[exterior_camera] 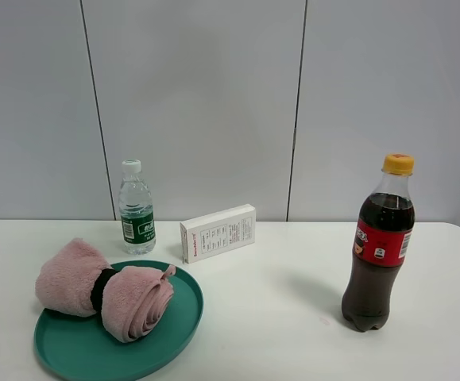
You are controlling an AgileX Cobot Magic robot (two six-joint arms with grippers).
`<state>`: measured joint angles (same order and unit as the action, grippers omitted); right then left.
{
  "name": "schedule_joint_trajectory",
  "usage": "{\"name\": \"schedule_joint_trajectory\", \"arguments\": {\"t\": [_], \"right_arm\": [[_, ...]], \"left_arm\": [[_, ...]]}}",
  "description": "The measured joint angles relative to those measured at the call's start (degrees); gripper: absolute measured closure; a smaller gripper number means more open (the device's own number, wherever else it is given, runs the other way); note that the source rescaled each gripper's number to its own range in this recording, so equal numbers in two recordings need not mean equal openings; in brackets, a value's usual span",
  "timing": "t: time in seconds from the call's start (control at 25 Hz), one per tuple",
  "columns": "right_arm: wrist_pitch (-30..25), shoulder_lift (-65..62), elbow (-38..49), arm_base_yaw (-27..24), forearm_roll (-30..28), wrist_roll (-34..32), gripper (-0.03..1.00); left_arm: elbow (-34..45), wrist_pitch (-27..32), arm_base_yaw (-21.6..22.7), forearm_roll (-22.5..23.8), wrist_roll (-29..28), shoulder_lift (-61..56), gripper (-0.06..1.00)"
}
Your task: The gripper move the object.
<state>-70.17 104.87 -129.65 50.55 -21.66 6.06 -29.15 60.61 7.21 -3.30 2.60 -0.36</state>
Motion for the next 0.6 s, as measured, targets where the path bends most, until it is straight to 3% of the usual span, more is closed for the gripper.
{"name": "schedule_joint_trajectory", "arguments": {"t": [0.08,0.24,0.4,0.6], "right_arm": [[1.0,0.0,5.7,0.0,0.6,-0.2,0.23],[8.5,-0.5,16.6,0.0,5.2,-0.2,0.23],[19.3,-4.1,28.0,0.0,8.8,-0.3,0.23],[30.9,-13.6,41.1,-0.1,9.0,-0.3,0.21]], "left_arm": [[0.0,0.0,0.0,0.0,0.0,0.0,-0.06],[0.0,0.0,0.0,0.0,0.0,0.0,-0.06],[0.0,0.0,0.0,0.0,0.0,0.0,-0.06],[0.0,0.0,0.0,0.0,0.0,0.0,-0.06]]}}
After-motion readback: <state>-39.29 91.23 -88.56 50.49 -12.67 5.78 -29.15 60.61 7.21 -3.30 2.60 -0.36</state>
